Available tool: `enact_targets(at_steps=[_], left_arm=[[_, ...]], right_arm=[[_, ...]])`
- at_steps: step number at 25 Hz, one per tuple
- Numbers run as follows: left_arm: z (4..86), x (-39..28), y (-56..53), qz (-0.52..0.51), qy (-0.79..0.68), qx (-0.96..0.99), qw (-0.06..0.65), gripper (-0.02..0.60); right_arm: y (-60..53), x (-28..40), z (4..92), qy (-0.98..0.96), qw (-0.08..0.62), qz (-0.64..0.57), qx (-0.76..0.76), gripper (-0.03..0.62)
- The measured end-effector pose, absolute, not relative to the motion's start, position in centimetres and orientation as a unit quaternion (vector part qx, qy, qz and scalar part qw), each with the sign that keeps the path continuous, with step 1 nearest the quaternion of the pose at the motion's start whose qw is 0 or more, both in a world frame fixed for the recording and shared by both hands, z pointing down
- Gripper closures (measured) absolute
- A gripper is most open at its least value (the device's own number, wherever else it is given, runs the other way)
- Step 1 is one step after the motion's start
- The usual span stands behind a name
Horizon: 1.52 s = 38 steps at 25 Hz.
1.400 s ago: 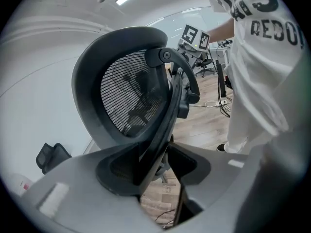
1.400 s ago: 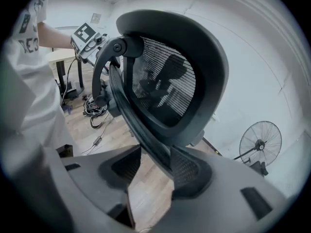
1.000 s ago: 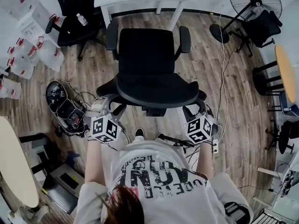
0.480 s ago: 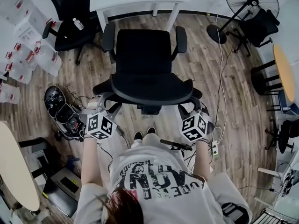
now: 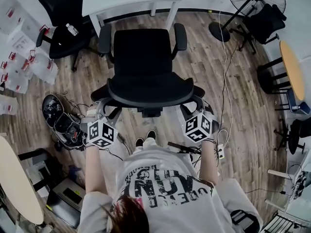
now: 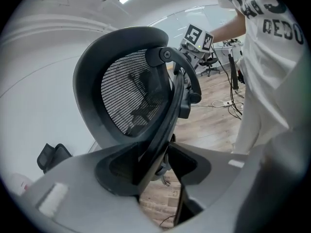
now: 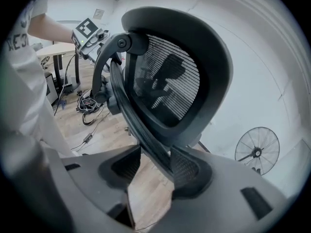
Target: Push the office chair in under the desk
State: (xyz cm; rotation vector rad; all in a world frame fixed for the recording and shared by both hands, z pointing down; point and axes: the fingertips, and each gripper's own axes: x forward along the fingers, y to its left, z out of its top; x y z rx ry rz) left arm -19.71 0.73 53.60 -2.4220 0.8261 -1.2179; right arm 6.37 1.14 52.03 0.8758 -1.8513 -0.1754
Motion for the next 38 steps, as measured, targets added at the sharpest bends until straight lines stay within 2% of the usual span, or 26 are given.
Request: enact_targets(at_steps=[28, 38], left_arm=[[53.0, -15.0, -4.6, -0.434, 0.318, -0.833, 0.126, 0.379], [53.5, -12.3, -6.1, -0.449, 0.310, -0.830, 0.110, 0.389]], right_arm=[[-5.5, 11.0, 52.0, -0.785, 0.497, -0.132, 0.346, 0.413], [-8.4, 13.7, 52.2, -0.780, 0.513, -0.127, 0.335, 0.411]])
